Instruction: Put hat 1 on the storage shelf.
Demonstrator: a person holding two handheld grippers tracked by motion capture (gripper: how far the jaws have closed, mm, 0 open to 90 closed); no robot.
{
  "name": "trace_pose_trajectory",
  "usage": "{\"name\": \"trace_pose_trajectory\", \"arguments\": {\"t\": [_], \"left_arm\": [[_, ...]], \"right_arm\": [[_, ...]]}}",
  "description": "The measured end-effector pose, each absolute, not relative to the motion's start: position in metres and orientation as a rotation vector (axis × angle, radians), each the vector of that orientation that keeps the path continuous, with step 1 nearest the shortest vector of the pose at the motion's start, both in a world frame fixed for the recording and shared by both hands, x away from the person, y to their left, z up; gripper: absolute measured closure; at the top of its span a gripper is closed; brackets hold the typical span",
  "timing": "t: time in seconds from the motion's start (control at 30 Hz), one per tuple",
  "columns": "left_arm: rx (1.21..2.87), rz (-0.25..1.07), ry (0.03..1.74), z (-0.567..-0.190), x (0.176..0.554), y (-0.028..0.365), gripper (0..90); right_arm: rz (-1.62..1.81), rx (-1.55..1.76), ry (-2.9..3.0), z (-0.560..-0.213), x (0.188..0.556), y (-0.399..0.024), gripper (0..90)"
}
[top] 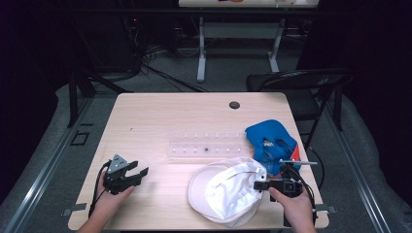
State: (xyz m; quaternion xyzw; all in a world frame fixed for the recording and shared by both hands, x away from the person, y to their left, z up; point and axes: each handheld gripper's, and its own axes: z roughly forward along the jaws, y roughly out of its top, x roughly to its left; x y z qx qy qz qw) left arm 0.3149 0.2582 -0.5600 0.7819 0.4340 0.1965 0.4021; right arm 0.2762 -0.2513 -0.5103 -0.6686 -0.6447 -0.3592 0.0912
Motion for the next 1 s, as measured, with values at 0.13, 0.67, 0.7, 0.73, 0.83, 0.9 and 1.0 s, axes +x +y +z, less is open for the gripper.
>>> {"name": "trace_pose_trajectory", "arguments": {"t": [0.13, 0.67, 0.7, 0.73, 0.83, 0.9, 1.0], "left_arm": [[1.977, 0.499, 1.096, -0.560, 0.315, 0.258, 46.3], [1.992, 0.507, 1.082, -0.561, 0.316, 0.256, 46.3], [1.989, 0.506, 1.083, -0.562, 0.315, 0.256, 46.3], [1.990, 0.508, 1.082, -0.562, 0.315, 0.256, 46.3], [1.992, 0.508, 1.080, -0.562, 0.315, 0.256, 46.3], [1.993, 0.508, 1.081, -0.562, 0.315, 0.256, 46.3], [1.995, 0.507, 1.081, -0.562, 0.316, 0.256, 46.3]], "right_arm": [[-1.011, -1.995, -1.998, -0.505, 0.279, -0.245, 79.2], [-0.641, -1.992, -2.257, -0.476, 0.302, -0.226, 79.3], [-0.641, -1.992, -2.257, -0.476, 0.302, -0.226, 79.3], [-0.615, -1.996, -2.272, -0.474, 0.303, -0.224, 79.2], [-0.531, -1.993, -2.326, -0.466, 0.310, -0.218, 79.4], [-0.512, -1.992, -2.332, -0.463, 0.312, -0.215, 79.5], [-0.485, -1.976, -2.347, -0.457, 0.316, -0.211, 79.5]]}}
